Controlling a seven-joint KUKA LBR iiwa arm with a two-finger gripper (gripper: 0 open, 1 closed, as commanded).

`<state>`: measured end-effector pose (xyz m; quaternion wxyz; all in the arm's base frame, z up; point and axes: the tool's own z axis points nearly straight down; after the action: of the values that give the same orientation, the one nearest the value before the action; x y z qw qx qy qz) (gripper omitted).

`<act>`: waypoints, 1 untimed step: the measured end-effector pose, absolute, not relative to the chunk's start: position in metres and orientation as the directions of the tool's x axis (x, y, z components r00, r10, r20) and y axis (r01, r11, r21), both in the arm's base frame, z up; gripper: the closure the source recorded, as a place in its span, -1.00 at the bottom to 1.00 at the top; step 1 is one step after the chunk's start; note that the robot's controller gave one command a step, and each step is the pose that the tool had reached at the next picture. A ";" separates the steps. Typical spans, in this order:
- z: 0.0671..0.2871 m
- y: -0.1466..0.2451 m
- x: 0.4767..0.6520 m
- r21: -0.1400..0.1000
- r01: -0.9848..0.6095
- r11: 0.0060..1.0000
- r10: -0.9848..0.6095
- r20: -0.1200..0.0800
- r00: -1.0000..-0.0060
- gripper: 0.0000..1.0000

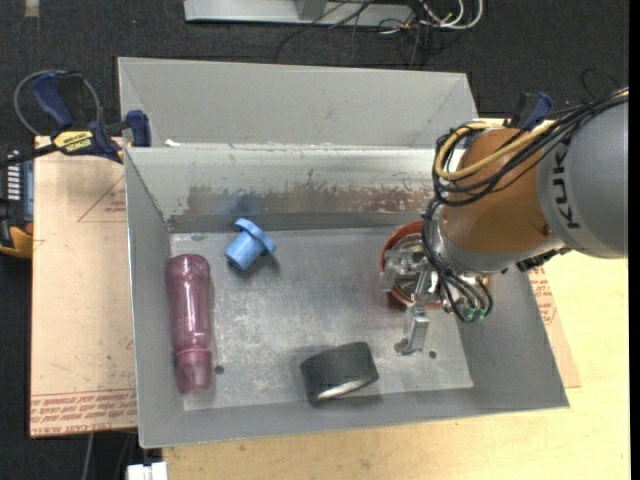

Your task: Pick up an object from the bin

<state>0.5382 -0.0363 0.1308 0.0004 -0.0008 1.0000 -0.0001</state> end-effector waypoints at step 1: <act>0.121 -0.041 0.611 0.000 -0.037 0.999 -0.037 -0.005 -0.999 -1.00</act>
Offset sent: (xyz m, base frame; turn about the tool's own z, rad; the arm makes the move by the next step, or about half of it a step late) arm 0.0229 -0.0203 -0.0145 0.0162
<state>0.6112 -0.0414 0.1212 0.0024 -0.0185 0.9998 -0.0002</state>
